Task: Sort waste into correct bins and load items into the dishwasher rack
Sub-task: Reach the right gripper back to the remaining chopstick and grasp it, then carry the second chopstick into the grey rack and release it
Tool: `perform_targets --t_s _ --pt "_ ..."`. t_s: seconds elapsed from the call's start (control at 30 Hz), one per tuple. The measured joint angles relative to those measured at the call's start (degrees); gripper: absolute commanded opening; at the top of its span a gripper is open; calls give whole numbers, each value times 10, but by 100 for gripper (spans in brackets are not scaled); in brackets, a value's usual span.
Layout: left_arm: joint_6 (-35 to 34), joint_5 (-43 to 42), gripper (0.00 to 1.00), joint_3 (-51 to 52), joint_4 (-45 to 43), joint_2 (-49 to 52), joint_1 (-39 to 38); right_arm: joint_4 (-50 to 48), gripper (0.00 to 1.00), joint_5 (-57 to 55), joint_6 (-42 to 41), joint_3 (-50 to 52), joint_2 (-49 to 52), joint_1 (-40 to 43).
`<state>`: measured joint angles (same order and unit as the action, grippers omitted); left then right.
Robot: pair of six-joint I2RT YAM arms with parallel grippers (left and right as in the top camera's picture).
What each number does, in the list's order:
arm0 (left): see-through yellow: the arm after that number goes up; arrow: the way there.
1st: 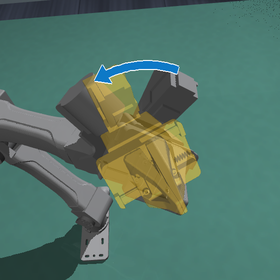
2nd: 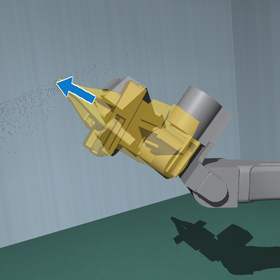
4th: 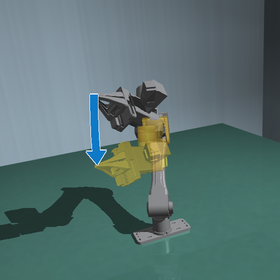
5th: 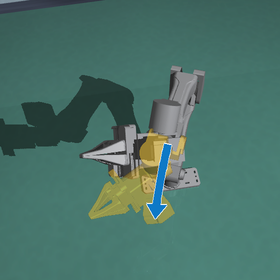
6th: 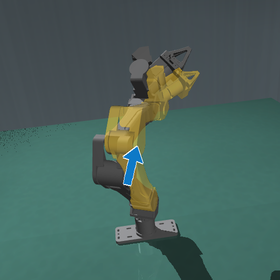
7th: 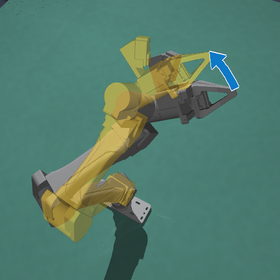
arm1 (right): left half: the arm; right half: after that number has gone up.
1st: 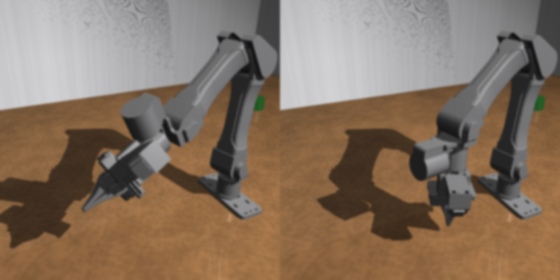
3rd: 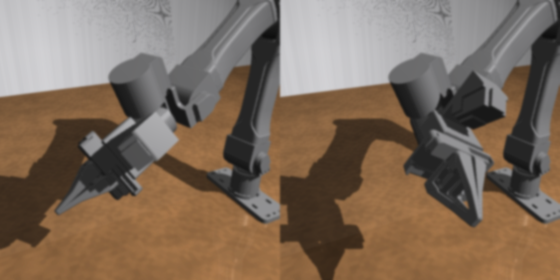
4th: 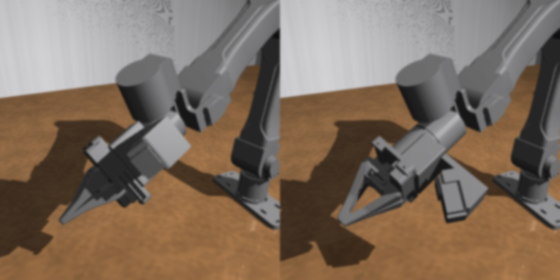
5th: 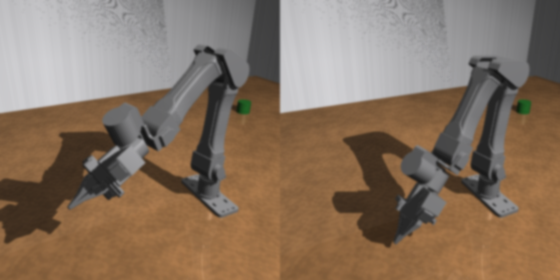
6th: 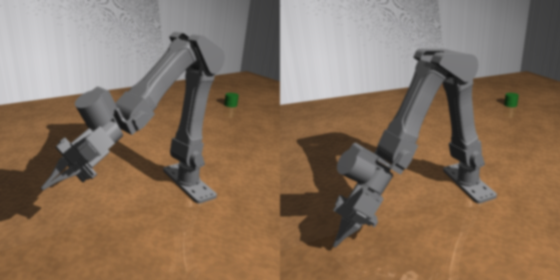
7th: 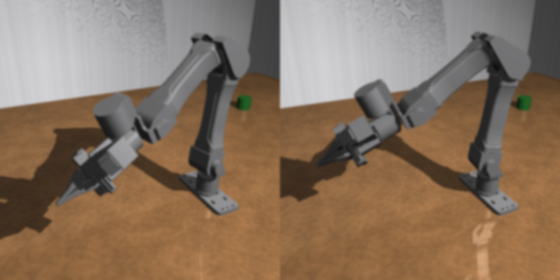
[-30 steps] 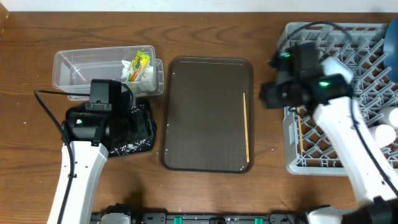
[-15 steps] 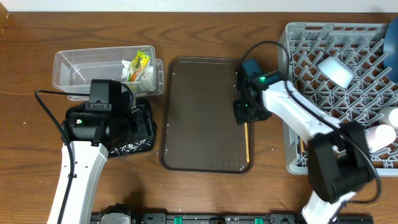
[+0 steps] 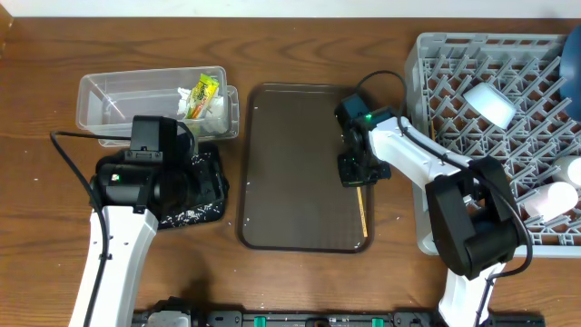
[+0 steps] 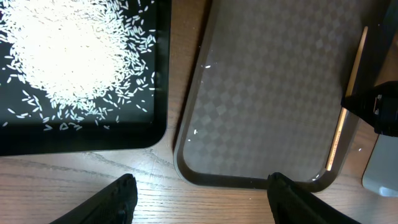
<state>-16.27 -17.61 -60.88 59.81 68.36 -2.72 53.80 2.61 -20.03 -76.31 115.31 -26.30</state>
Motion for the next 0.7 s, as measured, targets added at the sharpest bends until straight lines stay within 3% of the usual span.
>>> perform_targets --t_s 0.23,0.5,0.7 --pt "0 0 70 0 0 0 0 58 1 7 4 -23 -14 8" --pt "0 0 70 0 0 0 0 79 1 7 54 -49 -198 72" --pt "0 0 70 0 0 0 0 105 3 5 110 -53 -269 162"
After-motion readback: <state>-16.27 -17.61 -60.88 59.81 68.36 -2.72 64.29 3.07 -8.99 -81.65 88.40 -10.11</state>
